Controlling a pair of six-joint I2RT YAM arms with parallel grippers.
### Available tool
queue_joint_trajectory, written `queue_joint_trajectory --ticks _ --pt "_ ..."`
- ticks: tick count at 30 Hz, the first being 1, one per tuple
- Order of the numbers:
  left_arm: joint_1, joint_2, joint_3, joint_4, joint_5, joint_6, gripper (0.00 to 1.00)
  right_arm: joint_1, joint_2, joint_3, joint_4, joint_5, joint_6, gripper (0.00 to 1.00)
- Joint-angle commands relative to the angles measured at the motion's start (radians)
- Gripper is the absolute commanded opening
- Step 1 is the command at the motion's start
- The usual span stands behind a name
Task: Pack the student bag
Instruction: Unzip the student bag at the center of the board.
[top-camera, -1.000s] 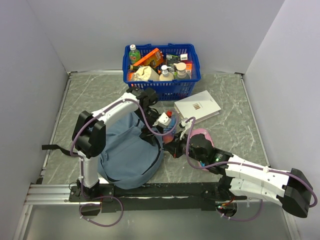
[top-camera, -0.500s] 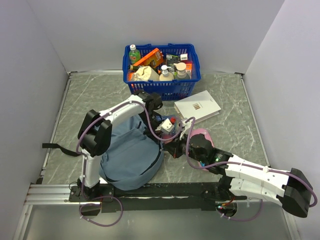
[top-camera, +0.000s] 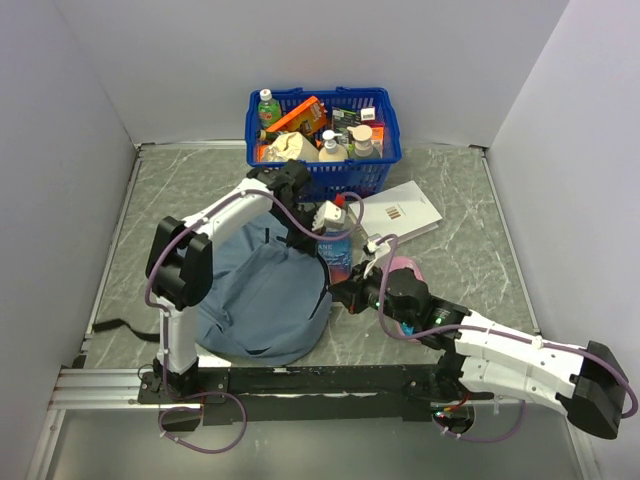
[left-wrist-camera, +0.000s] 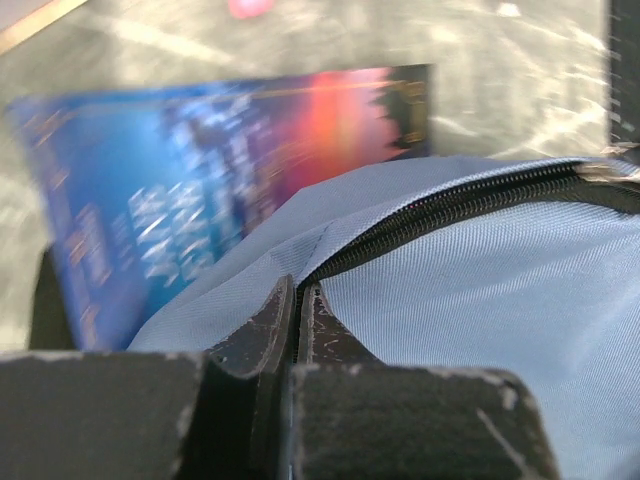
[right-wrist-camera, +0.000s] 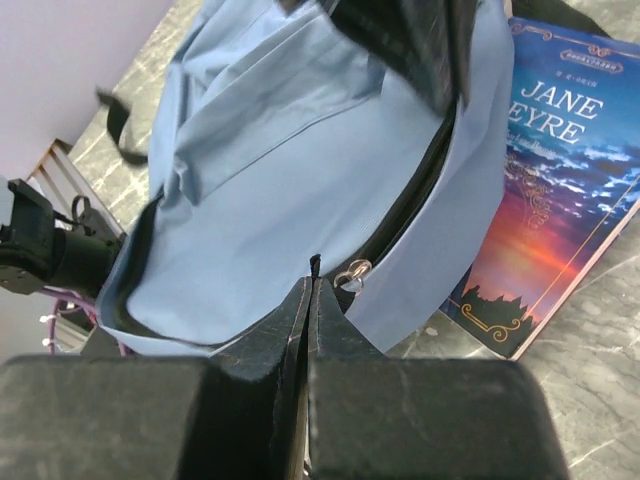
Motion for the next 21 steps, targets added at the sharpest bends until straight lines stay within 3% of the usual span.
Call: queue_joint_trajectory --ticks 1,10,21 --pt "0.039 -0.06 0.046 0.151 -0.111 -0.164 0.01 0.049 -0.045 0.004 0.019 -0.024 0.005 0.0" --pt "0.134 -0.051 0.069 0.177 -0.175 -0.425 0.01 0.182 -0.036 0.019 -0.036 0.036 0.02 0.0" --pt "0.278 -0.21 -0.039 0.177 -0.274 -0.48 0.05 0.231 0.018 0.096 -0.065 0.1 0.005 0.0"
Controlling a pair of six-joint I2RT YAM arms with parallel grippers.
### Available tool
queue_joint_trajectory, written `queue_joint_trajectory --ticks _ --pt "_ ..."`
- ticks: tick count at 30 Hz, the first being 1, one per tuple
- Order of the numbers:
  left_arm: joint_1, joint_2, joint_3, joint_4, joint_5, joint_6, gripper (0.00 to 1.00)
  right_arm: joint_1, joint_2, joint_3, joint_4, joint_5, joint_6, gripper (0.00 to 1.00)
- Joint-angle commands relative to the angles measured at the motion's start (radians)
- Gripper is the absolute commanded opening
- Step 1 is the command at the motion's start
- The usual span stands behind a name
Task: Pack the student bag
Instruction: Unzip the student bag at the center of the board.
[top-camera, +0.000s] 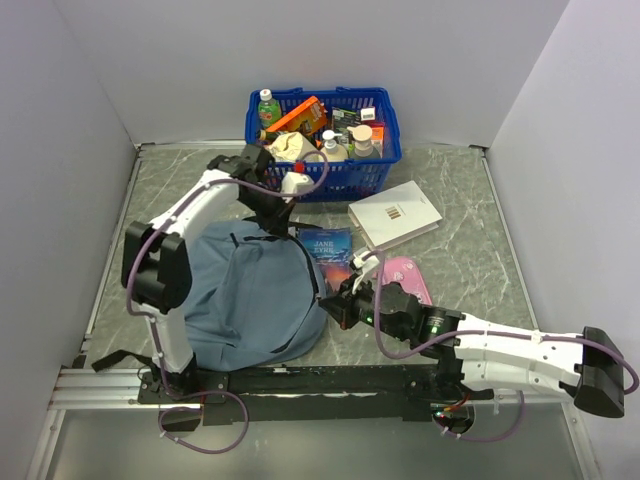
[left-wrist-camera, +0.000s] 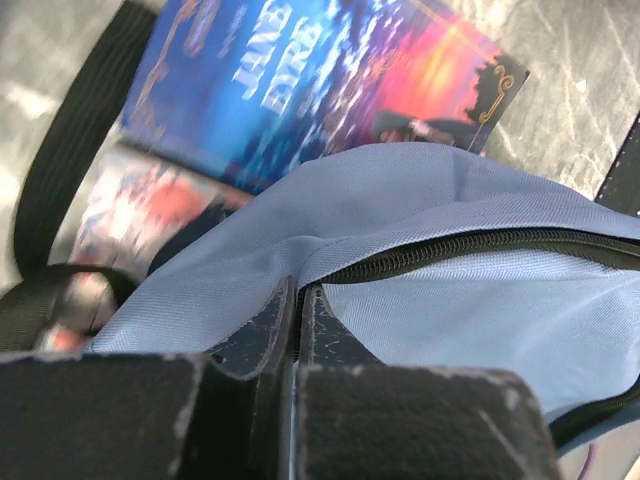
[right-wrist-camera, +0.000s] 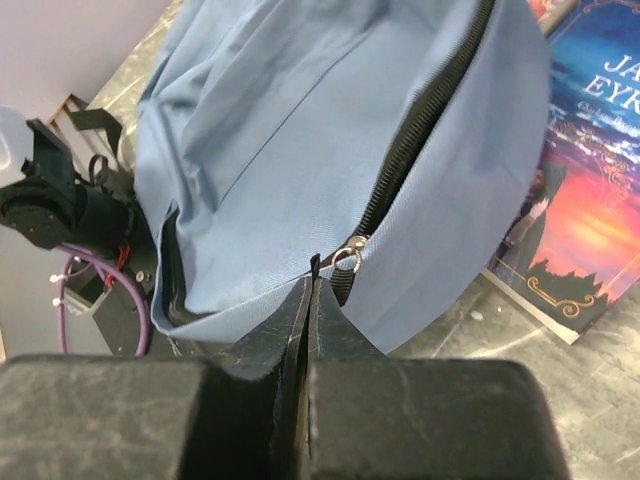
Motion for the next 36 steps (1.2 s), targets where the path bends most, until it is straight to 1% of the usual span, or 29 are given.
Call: queue_joint_trajectory --ticks 1,4,5,6,7,8,9,10,12,13,15,16,17,18,19,21,27,33,36 --pt "0.118 -0.126 0.005 0.101 -0.15 -0.018 0.08 0.035 0.01 0.08 -0.032 -0.016 -0.006 0.0" --pt "0.158 -0.163 -0.01 0.067 -0.133 0.023 0.19 0.032 0.025 0.112 -0.048 0.012 -0.028 0.0" --pt "0.161 -0.178 -0.027 0.068 -0.119 0.039 0.3 0.031 0.044 0.132 -0.051 0.013 -0.036 0.0" --pt "0.164 -0.207 -0.059 0.065 -0.075 0.058 0.37 0.028 0.058 0.143 -0.045 0.012 -0.044 0.0" --pt "0.165 -0.224 -0.076 0.062 -0.044 0.115 0.47 0.021 0.07 0.152 -0.039 0.004 -0.056 0.0" --pt "0.163 -0.24 -0.088 0.032 -0.006 0.153 0.52 0.017 0.097 0.17 -0.035 -0.005 -0.061 0.0" --pt "0.161 -0.269 -0.101 0.015 0.043 0.198 0.62 0.006 0.111 0.178 -0.025 -0.013 -0.064 0.0" --pt "0.152 -0.284 -0.111 0.016 0.09 0.248 0.76 0.001 0.122 0.184 -0.019 -0.026 -0.07 0.0" --pt "0.129 -0.312 -0.11 -0.037 0.143 0.342 0.79 -0.005 0.147 0.195 -0.003 -0.037 -0.07 0.0" --pt "0.097 -0.321 -0.114 -0.036 0.17 0.4 0.84 -0.006 0.148 0.196 0.001 -0.042 -0.07 0.0" --pt "0.051 -0.339 -0.124 -0.057 0.189 0.469 0.86 -0.009 0.151 0.192 0.012 -0.051 -0.065 0.0" --pt "-0.002 -0.338 -0.13 -0.067 0.194 0.535 0.89 -0.011 0.153 0.189 0.017 -0.052 -0.061 0.0" --pt "-0.028 -0.339 -0.137 -0.073 0.203 0.571 0.91 -0.011 0.153 0.186 0.02 -0.054 -0.056 0.0" --pt "-0.053 -0.332 -0.159 -0.079 0.206 0.603 0.92 -0.011 0.151 0.183 0.021 -0.057 -0.055 0.0" --pt "-0.097 -0.323 -0.168 -0.082 0.21 0.668 0.94 -0.011 0.148 0.18 0.029 -0.059 -0.047 0.0" --pt "-0.14 -0.278 -0.179 -0.094 0.224 0.739 0.95 -0.009 0.134 0.167 0.032 -0.063 -0.041 0.0" --pt "-0.187 -0.125 -0.084 -0.157 0.246 0.871 0.96 -0.009 0.067 0.108 0.038 -0.074 -0.016 0.0" --pt "-0.245 -0.087 -0.078 -0.13 0.232 0.953 0.96 -0.009 0.041 0.074 0.043 -0.08 0.004 0.0" --pt "-0.266 -0.024 -0.018 -0.206 0.241 0.999 0.96 -0.009 0.045 0.08 0.034 -0.076 -0.003 0.0"
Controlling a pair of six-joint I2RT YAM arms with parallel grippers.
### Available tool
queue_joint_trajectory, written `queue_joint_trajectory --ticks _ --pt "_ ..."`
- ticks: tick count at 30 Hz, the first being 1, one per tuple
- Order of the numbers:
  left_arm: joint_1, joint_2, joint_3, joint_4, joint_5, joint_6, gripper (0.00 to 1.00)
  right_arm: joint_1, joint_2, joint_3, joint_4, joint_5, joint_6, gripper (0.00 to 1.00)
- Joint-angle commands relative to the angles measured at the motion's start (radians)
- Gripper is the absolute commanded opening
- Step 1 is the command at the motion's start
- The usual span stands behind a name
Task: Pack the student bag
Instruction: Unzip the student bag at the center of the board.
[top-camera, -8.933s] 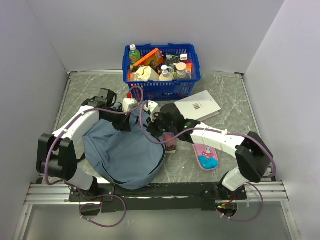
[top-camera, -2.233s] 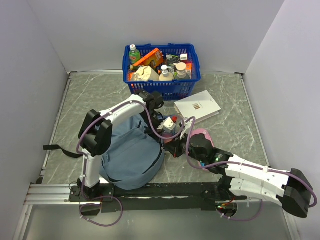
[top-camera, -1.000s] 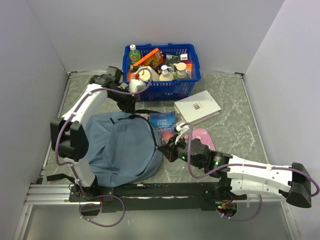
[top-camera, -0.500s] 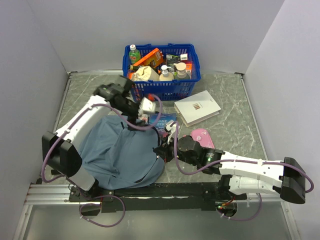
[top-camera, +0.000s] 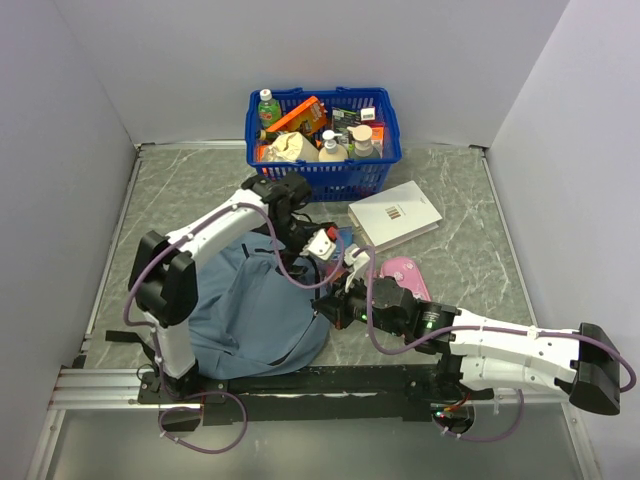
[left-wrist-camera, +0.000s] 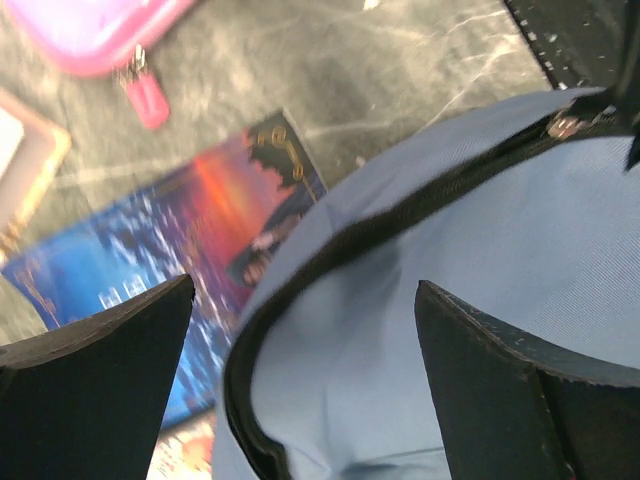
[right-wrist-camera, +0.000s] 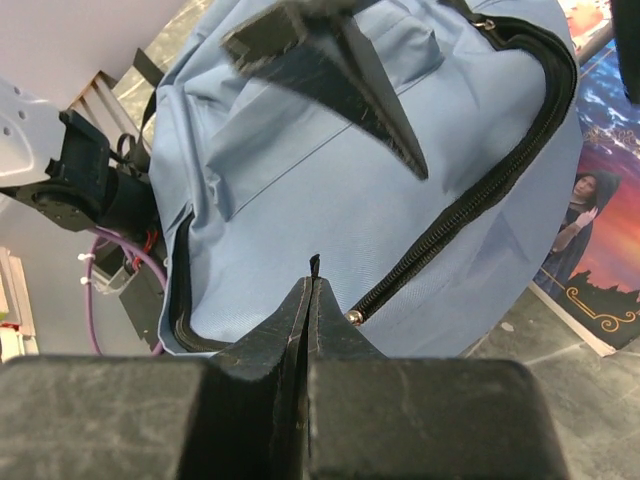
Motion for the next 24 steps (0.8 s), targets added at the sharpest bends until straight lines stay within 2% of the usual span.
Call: queue_joint_trajectory --ticks 1,3,4,6,9,14,15,17,20,21,24 --pt "-0.041 0.071 0.106 -0.099 0.06 0.131 0.96 -0.001 -0.018 0.009 0.049 -0.003 0.011 0.0" --pt "-0.054 0.101 0.142 -0.146 0.054 0.157 0.96 -0.003 -0.018 0.009 0.052 -0.003 0.01 0.0" --pt "-0.059 0.11 0.146 -0.165 0.043 0.172 1.0 -0.004 -0.018 0.012 0.052 -0.005 0.008 0.0" --pt "-0.067 0.139 0.16 -0.23 0.034 0.205 0.93 -0.003 -0.019 0.018 0.051 0.002 0.0 0.0" --pt "-0.068 0.151 0.163 -0.245 0.011 0.179 0.79 -0.003 -0.03 0.041 0.043 0.008 -0.021 0.0" --pt "-0.061 0.087 0.133 -0.245 0.003 0.142 0.68 -0.003 -0.046 0.082 0.032 0.018 -0.055 0.0" --pt "-0.053 0.079 0.133 -0.245 0.002 0.133 0.61 -0.003 -0.047 0.087 0.032 0.021 -0.064 0.0" --pt "-0.047 0.059 0.127 -0.245 0.0 0.117 0.53 -0.003 -0.044 0.099 0.038 0.022 -0.072 0.0" --pt "-0.013 0.07 0.137 -0.245 -0.009 0.075 0.29 -0.007 -0.013 0.128 0.057 0.028 -0.098 0.0" --pt "0.004 0.076 0.146 -0.246 -0.02 0.058 0.01 -0.018 0.019 0.146 0.042 0.031 -0.118 0.0" --pt "0.051 0.079 0.188 -0.246 -0.034 0.007 0.01 -0.032 0.053 0.193 0.057 0.032 -0.141 0.0"
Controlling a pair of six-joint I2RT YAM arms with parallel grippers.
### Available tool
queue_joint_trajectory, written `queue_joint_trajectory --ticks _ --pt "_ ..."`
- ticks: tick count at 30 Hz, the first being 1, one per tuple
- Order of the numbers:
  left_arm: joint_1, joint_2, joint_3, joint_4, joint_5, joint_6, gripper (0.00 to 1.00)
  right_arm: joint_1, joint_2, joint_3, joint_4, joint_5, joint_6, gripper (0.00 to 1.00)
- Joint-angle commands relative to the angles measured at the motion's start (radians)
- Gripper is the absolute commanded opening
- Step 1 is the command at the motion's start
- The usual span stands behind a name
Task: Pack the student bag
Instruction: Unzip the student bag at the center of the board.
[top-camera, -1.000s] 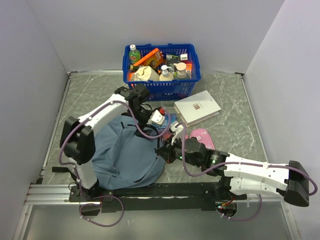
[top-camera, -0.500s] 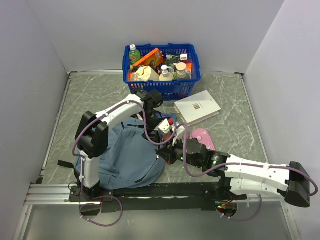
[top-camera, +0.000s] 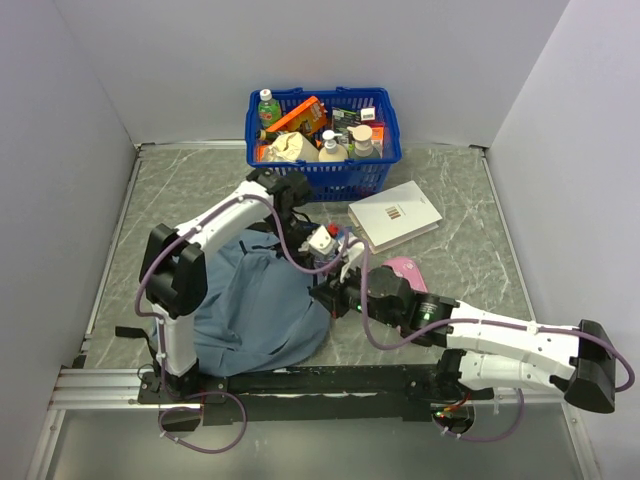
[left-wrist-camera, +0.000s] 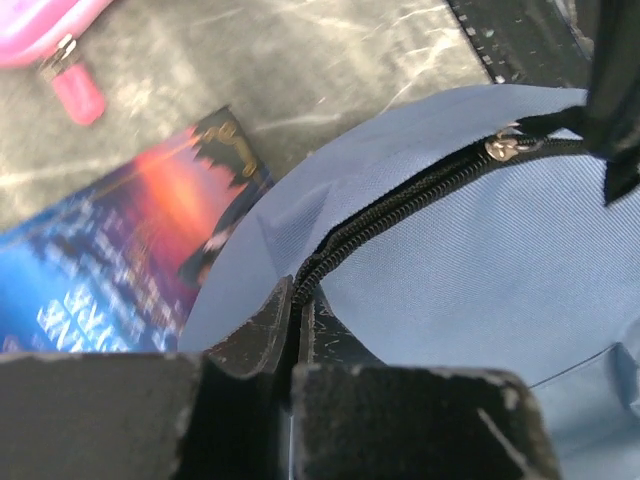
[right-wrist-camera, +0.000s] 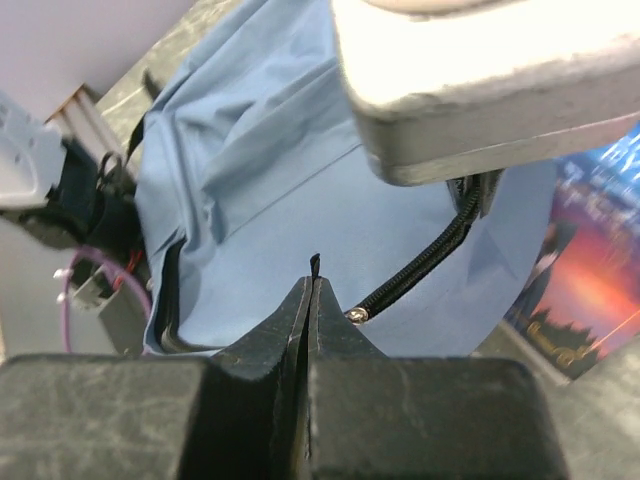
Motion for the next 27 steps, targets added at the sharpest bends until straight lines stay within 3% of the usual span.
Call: queue_joint_trajectory --ticks 1,4,10,15,19,27 --pt "0.076 -0.032 0.062 -0.03 -0.032 -0.055 0.01 -0.032 0.032 0.114 0.099 0.001 -0.055 0.0" --pt "0.141 -0.061 0.098 -0.028 -0.073 -0.062 0.01 -0.045 0.041 0.128 0.09 0.001 -0.063 0.0" --pt "0.219 -0.032 0.185 0.067 -0.168 -0.234 0.01 -0.055 0.055 0.13 0.033 0.004 -0.052 0.0" --pt "0.219 -0.009 0.148 0.328 -0.325 -0.585 0.01 -0.055 0.023 0.069 0.003 0.004 -0.015 0.0" --pt "0.215 0.072 0.259 0.326 -0.309 -0.749 0.01 -0.039 0.026 0.033 0.013 -0.042 0.024 0.0" --pt "0.202 0.086 0.231 0.497 -0.375 -1.01 0.01 0.096 0.1 0.068 -0.068 0.004 0.043 0.0"
